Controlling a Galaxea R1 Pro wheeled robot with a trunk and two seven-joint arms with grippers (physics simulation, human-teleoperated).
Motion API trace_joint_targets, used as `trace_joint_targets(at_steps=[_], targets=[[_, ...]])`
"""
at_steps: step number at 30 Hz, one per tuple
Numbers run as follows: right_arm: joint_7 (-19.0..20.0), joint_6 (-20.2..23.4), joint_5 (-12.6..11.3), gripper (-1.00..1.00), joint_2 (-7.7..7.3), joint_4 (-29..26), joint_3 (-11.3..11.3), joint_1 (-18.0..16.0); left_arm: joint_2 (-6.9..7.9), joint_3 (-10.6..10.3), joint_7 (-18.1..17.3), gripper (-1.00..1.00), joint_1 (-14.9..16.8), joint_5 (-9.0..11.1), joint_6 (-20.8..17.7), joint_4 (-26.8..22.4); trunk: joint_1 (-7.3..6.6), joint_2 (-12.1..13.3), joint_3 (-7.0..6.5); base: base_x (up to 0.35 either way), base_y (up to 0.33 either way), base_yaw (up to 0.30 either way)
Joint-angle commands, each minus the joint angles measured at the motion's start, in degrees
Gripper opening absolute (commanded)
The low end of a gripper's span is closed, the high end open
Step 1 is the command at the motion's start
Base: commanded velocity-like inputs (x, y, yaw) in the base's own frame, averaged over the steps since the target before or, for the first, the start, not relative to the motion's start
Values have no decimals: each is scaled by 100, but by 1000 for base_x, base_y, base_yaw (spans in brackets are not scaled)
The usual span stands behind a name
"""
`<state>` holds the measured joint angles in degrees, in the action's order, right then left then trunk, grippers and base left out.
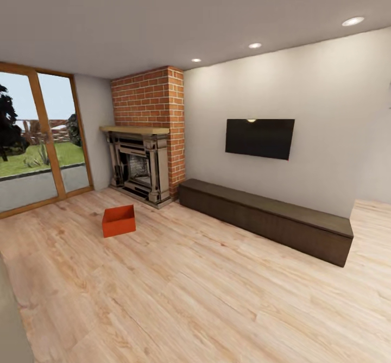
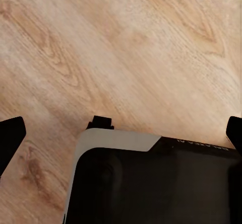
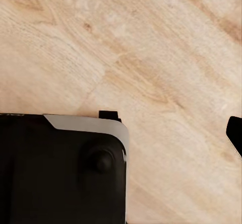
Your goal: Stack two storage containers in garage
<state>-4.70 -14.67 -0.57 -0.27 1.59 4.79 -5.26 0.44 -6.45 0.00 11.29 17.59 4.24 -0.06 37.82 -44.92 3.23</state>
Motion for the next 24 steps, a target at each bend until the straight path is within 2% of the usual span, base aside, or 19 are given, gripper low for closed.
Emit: trace_joint_targets(at_steps=[1,24], targets=[[-23,-27,-5,100,1,17,47,-9,0,-49,0,100,5,51,18,5,4,-6,9,323,0,0],[-41,-30,-5,100,23,17,42,-10,0,-49,0,100,5,51,15,6,4,-6,9,323,0,0]])
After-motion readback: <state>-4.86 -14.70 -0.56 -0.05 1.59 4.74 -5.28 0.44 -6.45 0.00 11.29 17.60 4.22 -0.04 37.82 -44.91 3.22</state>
